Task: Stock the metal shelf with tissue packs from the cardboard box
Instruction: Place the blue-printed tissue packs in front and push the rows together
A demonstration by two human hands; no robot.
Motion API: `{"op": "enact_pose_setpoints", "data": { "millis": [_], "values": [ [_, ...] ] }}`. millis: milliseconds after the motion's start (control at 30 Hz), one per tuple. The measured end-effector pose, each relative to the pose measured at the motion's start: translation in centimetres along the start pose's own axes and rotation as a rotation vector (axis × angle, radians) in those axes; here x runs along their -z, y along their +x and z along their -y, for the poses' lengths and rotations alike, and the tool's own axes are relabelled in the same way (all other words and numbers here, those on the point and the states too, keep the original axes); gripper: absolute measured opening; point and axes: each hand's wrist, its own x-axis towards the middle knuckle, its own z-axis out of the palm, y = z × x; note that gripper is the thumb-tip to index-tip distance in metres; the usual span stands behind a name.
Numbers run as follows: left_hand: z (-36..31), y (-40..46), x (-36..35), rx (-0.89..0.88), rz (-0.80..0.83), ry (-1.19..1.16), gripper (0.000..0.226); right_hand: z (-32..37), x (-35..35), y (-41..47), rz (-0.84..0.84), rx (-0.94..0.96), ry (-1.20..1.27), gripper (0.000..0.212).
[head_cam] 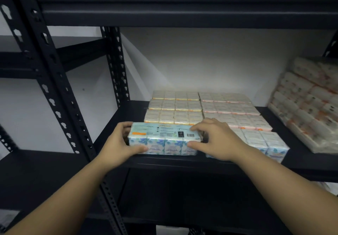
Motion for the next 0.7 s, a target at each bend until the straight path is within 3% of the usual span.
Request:
{"op": "enact_pose_setpoints", "data": {
  "millis": [133, 200, 267, 367, 567, 633, 700],
  "values": [
    [-2.7, 0.8, 2.5, -0.093, -0.171, -0.118, 0.074, 2.8, 0.1, 2.2, -0.043, 0.002, 0.138, 0.051],
    [-4.8, 1.4, 4.0, -0.157, -0.169, -0.102, 0.068, 4.8, 0.7, 3.6, -0.067, 0.007, 0.288, 0.048],
    [-7.2, 1.9, 4.8, -0.228, -0.123, -0.068, 0.071, 6.9, 1.6, 5.1, -0.089, 0.019, 0.419, 0.050],
    [-9.5, 3.1, 4.2, -0.308, -0.078, 0.006, 0.093, 9.2, 3.5, 7.1, -0.159, 0.068, 0.600, 0.059],
    [-8.1, 3.5, 0.5, -0.219, -0.038, -0.212, 0.137, 8.0, 4.9, 7.8, -0.145, 0.095, 0.597, 0.045],
    [-6.2, 2.8, -1.5, -0.143, 0.050, -0.234, 0.129, 6.6, 5.2, 7.2, -0.177, 0.056, 0.602, 0.040],
    [-3.7, 2.0, -3.8, -0.083, 0.182, -0.170, 0.106, 5.1, 5.6, 6.1, -0.183, 0.014, 0.630, 0.036]
  ]
}}
